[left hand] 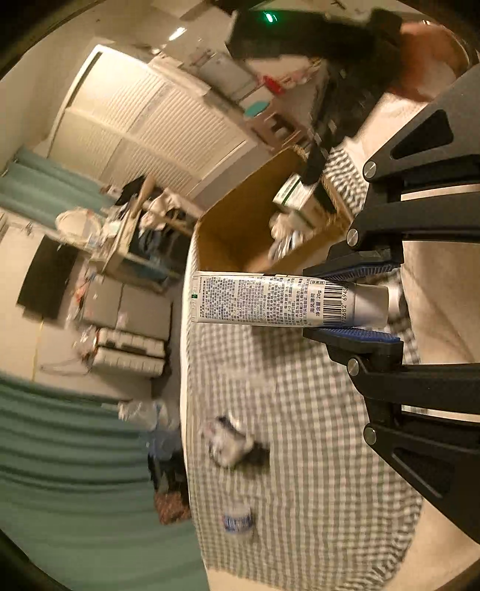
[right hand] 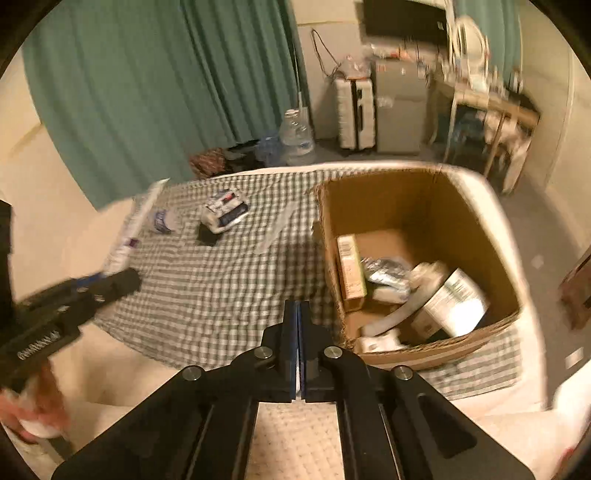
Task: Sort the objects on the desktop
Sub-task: 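Carry the tube and plug over the cardboard box and release both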
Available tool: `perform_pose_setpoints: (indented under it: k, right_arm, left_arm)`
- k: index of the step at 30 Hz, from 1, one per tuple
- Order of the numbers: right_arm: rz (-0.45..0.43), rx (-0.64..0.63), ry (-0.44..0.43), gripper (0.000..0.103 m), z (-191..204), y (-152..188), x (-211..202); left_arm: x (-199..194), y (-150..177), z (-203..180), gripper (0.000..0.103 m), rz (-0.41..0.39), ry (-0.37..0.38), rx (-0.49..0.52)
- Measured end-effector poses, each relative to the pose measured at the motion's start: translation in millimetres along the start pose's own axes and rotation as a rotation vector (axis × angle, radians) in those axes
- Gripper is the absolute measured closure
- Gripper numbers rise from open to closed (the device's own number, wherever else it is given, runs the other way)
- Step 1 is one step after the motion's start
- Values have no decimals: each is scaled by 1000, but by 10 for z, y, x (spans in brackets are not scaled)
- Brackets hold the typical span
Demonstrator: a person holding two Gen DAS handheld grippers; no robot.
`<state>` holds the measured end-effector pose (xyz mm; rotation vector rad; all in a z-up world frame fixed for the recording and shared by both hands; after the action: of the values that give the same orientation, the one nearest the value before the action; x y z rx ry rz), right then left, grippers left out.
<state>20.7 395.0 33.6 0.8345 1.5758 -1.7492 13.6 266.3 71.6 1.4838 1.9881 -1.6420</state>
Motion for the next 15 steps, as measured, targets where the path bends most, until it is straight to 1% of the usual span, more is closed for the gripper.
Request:
perform_pose_setpoints:
  k: [1,2,3,4,5,7,8,9,10,12,13,14,15]
  right_arm:
    - [33,-17,16,99,-29,58,88]
    - [91,-53,31,92,-24,150,229]
    - [139,-84,35,67,0,236,335]
    - [163,-109,30,43,56,300,432]
    - [183,-132,16,39,125,356,539]
    - [245,-168,-16,40,281,465,778]
    - [282,-185,-3,40,362,525,945]
    - [310,-200,18,40,423,575,1093]
    - [334,-208,22,40,472,617,1198]
    - [407,-228,7,41,612,728,1442]
    - [446,-234,12,41,647,801,1562]
    - [489,-239,39,41,648,888,1681]
    - [528,-245,72,41,630,963,1782]
  left_arm:
    - [54,1,-54,80,-1,7,11]
    - [134,7,-96,80,-4,14,28]
    - [209,30,-95,80,-2,15,37]
    - [271,53,-66,80,4,7,40]
    - [333,82,0,80,9,-14,40]
    - [456,164,200,80,23,-70,31]
    - [511,217,306,80,38,-103,32]
    - [540,292,457,80,50,-156,43]
    - [557,332,540,80,55,-184,50]
    - [603,455,847,80,71,-242,39]
    - [629,501,974,80,76,-255,17]
    - [631,533,1065,80,81,-255,-6]
    - [638,574,1224,80,85,-236,-68]
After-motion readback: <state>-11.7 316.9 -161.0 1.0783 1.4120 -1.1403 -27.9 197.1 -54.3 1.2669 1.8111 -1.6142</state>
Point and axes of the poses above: each gripper's, at about its wrist camera, not at the fingertips, and x roughly the way its jaws point, z to its left, y to its underside, the point moved 8 cm from there along x, roughly the way its jaws point, and after that the axes turned 9 degrees about y, right-handed, at the moved point
